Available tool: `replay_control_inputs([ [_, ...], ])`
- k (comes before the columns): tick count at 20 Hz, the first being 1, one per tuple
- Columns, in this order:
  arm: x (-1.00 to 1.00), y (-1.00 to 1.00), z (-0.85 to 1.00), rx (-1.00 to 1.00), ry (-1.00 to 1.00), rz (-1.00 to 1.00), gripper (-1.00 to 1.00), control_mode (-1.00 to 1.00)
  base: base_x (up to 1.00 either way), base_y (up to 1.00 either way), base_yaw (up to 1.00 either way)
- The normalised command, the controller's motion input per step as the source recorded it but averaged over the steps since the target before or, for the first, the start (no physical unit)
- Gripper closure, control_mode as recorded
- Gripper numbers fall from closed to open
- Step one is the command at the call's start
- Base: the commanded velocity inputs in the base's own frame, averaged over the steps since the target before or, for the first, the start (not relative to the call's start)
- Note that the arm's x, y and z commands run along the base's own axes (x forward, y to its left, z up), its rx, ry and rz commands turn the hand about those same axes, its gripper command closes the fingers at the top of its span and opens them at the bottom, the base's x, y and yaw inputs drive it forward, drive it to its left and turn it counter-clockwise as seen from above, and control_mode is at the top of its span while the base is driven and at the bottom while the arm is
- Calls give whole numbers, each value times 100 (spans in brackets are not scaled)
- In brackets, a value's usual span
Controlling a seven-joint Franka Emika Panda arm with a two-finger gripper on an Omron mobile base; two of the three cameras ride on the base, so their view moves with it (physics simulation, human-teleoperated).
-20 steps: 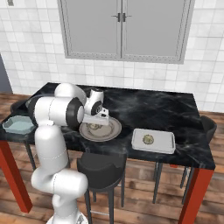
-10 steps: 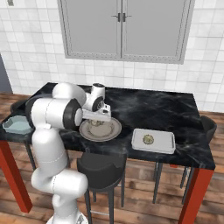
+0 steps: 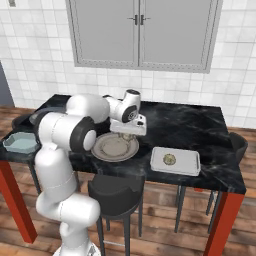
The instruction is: Place two dumplings into each of the tupperware containers and then place the containers in the fridge.
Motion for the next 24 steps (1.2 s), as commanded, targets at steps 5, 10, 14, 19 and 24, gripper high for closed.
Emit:
replay_control_inputs([
  [5, -27, -100, 0, 0, 0, 0, 100, -100, 0, 0, 0],
  [10, -29, -100, 0, 0, 0, 0, 100, -100, 0, 0, 0],
  [14, -4, -99, 2, 0, 0, 0, 100, -100, 0, 0, 0],
  [19, 0, -85, 0, 0, 0, 0, 100, -100, 0, 0, 0],
  [24, 0, -67, -3, 0, 0, 0, 100, -100, 0, 0, 0],
])
